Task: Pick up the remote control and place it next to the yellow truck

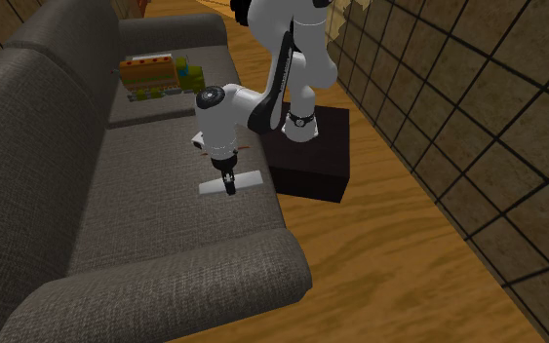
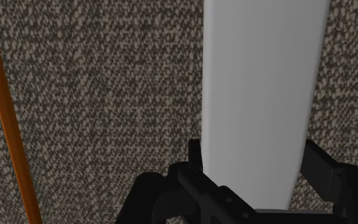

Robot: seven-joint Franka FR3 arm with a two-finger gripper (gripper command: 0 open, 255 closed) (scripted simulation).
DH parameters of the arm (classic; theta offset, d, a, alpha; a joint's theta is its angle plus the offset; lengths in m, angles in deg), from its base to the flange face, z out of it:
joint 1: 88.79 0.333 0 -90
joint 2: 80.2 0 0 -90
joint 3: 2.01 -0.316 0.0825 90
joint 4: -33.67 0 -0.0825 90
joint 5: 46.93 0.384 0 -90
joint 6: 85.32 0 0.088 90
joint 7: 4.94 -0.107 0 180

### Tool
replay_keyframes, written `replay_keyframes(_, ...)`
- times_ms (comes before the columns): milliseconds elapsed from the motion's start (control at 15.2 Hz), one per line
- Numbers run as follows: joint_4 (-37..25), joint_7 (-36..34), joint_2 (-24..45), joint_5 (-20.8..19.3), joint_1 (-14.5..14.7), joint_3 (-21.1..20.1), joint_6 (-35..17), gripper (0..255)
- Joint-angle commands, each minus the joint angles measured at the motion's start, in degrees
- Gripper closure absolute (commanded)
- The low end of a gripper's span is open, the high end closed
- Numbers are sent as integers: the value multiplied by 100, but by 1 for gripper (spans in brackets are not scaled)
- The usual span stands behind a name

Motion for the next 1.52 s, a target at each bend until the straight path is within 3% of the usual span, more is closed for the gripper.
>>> replay_keyframes(0,0,0,0,0,0,0,0,255)
replay_keyframes(198,0,-1,1,0,1,0,0,255)
replay_keyframes(1452,-689,12,-738,8,2,-2,1427,255)
